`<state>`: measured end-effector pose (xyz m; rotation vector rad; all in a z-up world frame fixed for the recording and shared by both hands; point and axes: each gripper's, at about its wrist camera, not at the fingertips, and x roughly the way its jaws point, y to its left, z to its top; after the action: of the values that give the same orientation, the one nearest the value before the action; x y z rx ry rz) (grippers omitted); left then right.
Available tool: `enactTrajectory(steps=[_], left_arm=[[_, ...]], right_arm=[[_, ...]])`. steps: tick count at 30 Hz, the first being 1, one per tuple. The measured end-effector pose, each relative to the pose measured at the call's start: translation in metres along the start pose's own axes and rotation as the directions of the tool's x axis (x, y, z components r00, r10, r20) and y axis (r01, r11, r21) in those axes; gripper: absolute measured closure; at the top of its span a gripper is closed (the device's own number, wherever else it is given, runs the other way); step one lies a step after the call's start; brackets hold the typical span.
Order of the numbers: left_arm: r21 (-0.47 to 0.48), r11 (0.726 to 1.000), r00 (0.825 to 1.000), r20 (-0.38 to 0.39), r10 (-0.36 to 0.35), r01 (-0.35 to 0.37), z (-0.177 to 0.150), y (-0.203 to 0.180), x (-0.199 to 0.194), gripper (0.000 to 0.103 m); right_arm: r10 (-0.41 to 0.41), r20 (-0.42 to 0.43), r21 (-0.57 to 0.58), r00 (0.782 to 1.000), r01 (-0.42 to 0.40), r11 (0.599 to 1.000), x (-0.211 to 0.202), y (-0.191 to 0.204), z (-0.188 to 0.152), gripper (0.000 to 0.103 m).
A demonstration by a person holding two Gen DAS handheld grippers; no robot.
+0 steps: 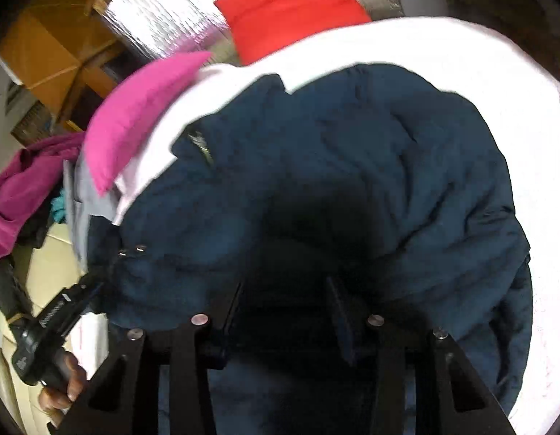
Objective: Fold large clothes
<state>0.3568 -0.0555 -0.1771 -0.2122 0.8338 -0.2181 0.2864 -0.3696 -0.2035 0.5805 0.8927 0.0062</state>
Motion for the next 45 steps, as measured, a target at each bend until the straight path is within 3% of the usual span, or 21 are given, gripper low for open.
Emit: enactTrajectory(steps=[4,7,8,11,16,19,21,25,27,30,32,38,41,43,45], left_arm=[[0.008,1.000,1.000,0.006,0.012,-0.012,0.000,-0.003,0.001,0.058],[0.016,0.999,0.997,-0.066,0.035,-0.034,-0.005,-0.003,0.018,0.057],[0.020,0.999,0.991,-0.123,0.050,-0.048,-0.009,-0.002,0.030,0.057],[0.017,0.997,0.978,-0.194,0.073,-0.071,-0.015,0.001,0.046,0.057],[-0.009,0.999,0.983,-0.180,0.044,-0.046,-0.009,0.007,0.032,0.057],[-0.020,0.999,0.993,-0.110,0.030,-0.033,0.000,0.020,0.007,0.055],[-0.047,0.998,0.997,-0.054,0.048,-0.051,0.008,0.041,-0.012,0.039],[-0.148,0.985,0.996,0.002,0.087,-0.085,0.019,0.096,-0.034,0.035],[-0.216,0.969,0.992,0.005,0.125,-0.121,0.020,0.128,-0.039,0.033],[-0.329,0.931,0.987,-0.014,0.161,-0.157,0.020,0.177,-0.042,0.032],[-0.429,0.887,0.984,-0.028,0.174,-0.169,0.019,0.216,-0.045,0.032],[-0.606,0.781,0.984,-0.007,0.180,-0.148,0.012,0.278,-0.039,0.031],[-0.685,0.722,0.992,-0.008,0.128,-0.099,0.008,0.300,-0.024,0.031],[-0.720,0.690,0.995,-0.008,0.099,-0.075,0.006,0.309,-0.015,0.031],[-0.735,0.676,0.995,0.014,0.098,-0.056,0.003,0.310,-0.014,0.031]], right_arm=[[0.025,0.036,-0.056,0.999,-0.023,0.998,-0.002,0.018,-0.003,0.055],[0.017,-0.052,-0.039,0.999,-0.019,0.999,0.017,0.020,-0.006,0.055],[-0.005,-0.097,-0.031,0.995,0.002,1.000,0.028,0.019,-0.007,0.055],[-0.018,-0.104,-0.033,0.994,0.015,0.999,0.029,0.019,-0.007,0.055],[0.045,-0.054,-0.014,0.998,-0.046,0.999,0.012,0.022,-0.007,0.054],[0.066,-0.028,-0.044,0.997,-0.068,0.997,0.006,0.029,-0.003,0.053],[0.066,-0.042,-0.055,0.997,-0.068,0.996,0.010,0.036,-0.004,0.043],[-0.008,-0.121,-0.084,0.993,-0.002,0.996,0.033,0.039,-0.010,0.039],[-0.019,-0.112,-0.099,0.994,0.008,0.995,0.031,0.041,-0.011,0.039],[0.027,-0.080,-0.070,0.996,-0.033,0.997,0.023,0.039,-0.009,0.038],[0.037,-0.050,-0.069,0.998,-0.041,0.997,0.016,0.039,-0.007,0.038],[0.037,-0.009,-0.060,0.999,-0.037,0.997,0.008,0.036,-0.002,0.038],[0.050,-0.024,-0.042,0.998,-0.051,0.998,0.010,0.034,-0.001,0.038],[0.054,-0.029,-0.041,0.998,-0.056,0.998,0.011,0.032,0.000,0.038],[0.052,-0.033,-0.041,0.998,-0.054,0.998,0.013,0.032,0.001,0.038]])
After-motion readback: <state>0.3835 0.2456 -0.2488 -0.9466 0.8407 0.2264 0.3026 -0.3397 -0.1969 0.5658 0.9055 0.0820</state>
